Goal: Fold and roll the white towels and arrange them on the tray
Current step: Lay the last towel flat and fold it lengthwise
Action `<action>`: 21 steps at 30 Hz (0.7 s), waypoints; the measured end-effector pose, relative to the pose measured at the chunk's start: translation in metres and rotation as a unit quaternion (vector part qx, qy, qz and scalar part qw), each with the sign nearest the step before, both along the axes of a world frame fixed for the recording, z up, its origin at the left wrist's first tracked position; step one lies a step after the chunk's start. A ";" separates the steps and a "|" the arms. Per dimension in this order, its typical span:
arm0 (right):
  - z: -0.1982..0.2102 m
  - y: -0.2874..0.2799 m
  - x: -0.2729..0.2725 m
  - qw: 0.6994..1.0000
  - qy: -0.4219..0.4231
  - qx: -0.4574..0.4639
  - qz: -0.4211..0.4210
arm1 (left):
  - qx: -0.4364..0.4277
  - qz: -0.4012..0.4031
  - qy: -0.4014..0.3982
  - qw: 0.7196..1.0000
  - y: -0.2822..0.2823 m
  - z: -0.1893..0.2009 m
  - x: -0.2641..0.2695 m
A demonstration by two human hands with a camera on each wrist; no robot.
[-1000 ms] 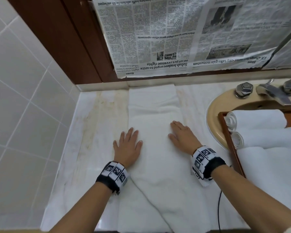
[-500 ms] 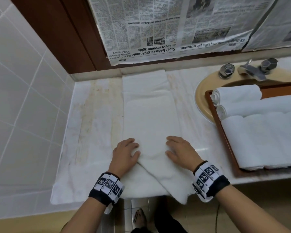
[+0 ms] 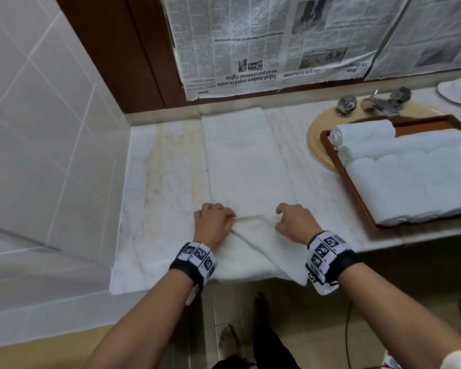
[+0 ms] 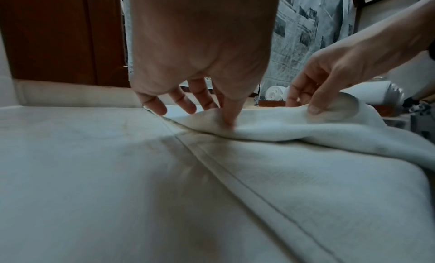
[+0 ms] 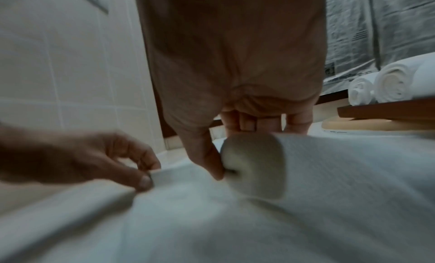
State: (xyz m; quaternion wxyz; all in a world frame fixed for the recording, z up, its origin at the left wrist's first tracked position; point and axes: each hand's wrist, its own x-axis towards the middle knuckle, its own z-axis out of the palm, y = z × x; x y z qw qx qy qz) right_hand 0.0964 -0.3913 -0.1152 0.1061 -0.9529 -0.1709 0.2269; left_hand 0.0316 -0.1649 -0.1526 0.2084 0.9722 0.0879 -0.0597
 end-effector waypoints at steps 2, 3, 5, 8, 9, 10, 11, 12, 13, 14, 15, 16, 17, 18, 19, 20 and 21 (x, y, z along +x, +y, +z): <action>0.007 0.002 -0.017 1.000 -0.001 0.021 -0.013 | -0.040 0.011 -0.009 0.999 0.006 0.001 -0.007; 0.010 0.004 -0.027 0.999 0.003 0.041 -0.019 | -0.066 0.009 -0.015 0.998 0.009 0.000 -0.012; 0.015 0.009 -0.047 0.997 0.018 0.075 -0.027 | -0.103 -0.002 -0.034 0.994 0.015 -0.005 -0.024; 0.016 0.017 -0.077 0.995 0.037 0.089 -0.022 | -0.120 0.002 -0.059 0.991 0.021 -0.012 -0.039; 0.015 0.020 -0.086 0.995 0.040 0.093 -0.020 | -0.124 0.008 -0.063 0.990 0.023 -0.013 -0.042; 0.015 0.024 -0.095 0.994 0.041 0.098 -0.018 | -0.129 0.013 -0.063 0.990 0.025 -0.014 -0.044; 0.014 0.028 -0.103 0.994 0.041 0.105 -0.015 | -0.133 0.015 -0.058 0.989 0.027 -0.014 -0.045; 0.013 0.033 -0.111 0.993 0.038 0.109 -0.008 | -0.133 0.015 -0.049 0.990 0.028 -0.013 -0.045; 0.012 0.037 -0.119 0.993 0.033 0.112 0.000 | -0.130 0.013 -0.040 0.991 0.029 -0.012 -0.046; 0.011 0.042 -0.125 0.993 0.032 0.115 0.008 | -0.128 0.010 -0.032 0.991 0.029 -0.012 -0.046; 0.009 0.045 -0.131 0.992 0.034 0.120 0.014 | -0.129 0.007 -0.029 0.991 0.029 -0.012 -0.048; 0.006 0.048 -0.135 0.991 0.043 0.128 0.015 | -0.131 0.007 -0.028 0.991 0.029 -0.013 -0.049; 0.002 0.051 -0.139 0.989 0.054 0.139 0.014 | -0.133 0.009 -0.028 0.991 0.028 -0.014 -0.051; -0.002 0.054 -0.143 0.987 0.067 0.148 0.012 | -0.134 0.016 -0.028 0.990 0.028 -0.015 -0.052; -0.006 0.057 -0.146 0.985 0.079 0.154 0.013 | -0.136 0.026 -0.027 0.990 0.027 -0.015 -0.054; -0.011 0.060 -0.149 0.983 0.089 0.157 0.016 | -0.141 0.038 -0.026 0.989 0.027 -0.015 -0.055; -0.016 0.063 -0.152 0.982 0.098 0.162 0.019 | -0.148 0.049 -0.025 0.987 0.026 -0.015 -0.056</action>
